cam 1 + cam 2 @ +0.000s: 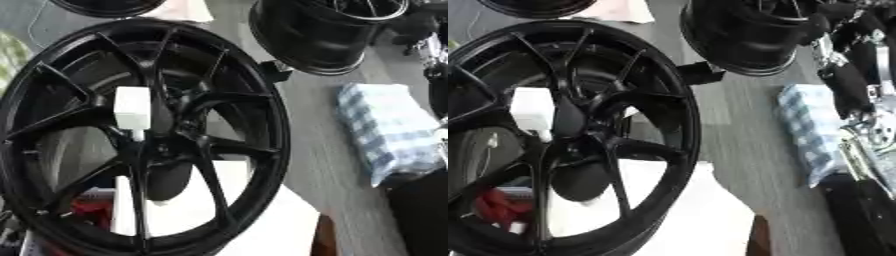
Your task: Pull the pin out of the wheel hub.
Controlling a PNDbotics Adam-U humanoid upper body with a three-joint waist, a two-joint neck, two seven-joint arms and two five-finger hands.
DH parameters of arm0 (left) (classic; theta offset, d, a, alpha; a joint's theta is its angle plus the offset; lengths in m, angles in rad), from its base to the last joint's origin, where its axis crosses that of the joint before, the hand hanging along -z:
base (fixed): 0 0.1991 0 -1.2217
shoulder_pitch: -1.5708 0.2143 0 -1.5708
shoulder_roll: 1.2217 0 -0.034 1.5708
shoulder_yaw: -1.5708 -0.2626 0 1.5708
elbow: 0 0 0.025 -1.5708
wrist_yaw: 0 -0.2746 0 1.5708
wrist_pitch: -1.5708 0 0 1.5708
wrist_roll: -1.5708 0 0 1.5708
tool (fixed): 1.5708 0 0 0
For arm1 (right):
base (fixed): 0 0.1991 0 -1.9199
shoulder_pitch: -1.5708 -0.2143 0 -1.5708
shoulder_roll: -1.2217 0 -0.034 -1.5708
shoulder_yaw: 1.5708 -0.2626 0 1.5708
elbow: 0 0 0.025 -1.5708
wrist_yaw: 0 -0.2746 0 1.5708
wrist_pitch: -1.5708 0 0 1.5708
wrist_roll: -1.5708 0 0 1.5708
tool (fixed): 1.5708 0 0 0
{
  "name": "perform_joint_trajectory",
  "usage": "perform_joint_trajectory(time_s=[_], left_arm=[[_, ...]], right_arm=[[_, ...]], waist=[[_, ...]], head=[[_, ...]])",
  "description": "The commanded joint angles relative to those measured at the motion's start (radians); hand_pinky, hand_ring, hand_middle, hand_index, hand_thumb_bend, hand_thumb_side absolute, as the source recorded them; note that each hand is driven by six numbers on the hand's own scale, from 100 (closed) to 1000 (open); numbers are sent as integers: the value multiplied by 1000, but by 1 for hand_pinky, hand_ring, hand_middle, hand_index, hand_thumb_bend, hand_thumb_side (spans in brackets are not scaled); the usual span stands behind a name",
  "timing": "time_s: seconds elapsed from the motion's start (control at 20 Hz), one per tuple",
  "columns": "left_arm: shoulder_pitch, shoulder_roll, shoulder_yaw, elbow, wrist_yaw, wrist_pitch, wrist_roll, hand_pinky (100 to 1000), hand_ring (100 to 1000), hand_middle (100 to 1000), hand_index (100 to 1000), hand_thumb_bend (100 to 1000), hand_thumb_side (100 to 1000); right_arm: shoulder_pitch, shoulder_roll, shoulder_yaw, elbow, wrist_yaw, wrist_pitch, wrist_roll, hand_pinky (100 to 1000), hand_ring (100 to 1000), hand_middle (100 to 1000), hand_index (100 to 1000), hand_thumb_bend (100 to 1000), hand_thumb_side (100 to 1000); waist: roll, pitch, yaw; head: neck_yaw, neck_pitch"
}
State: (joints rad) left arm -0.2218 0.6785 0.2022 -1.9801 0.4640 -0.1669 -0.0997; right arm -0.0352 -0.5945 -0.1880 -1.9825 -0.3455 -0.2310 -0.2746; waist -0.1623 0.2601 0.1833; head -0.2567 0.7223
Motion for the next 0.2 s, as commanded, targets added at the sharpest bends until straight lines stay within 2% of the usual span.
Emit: perform_joint_trajectory(time_s=[0.05,0.2], left_arm=[[17,-55,29,-20,-22,-12,26,943,656,539,770,100,659],[30,-98,27,-20,-55,-12,30,944,656,538,771,100,664]], right_arm=[[-5,-19,-17,-18,6,-6,-3,631,676,592,684,269,343],[-5,-18,-19,-18,8,-7,-6,630,675,592,683,270,343]], waist=[[8,-10,-3],[8,-9,-3]], head=[[6,-18],[13,-23]])
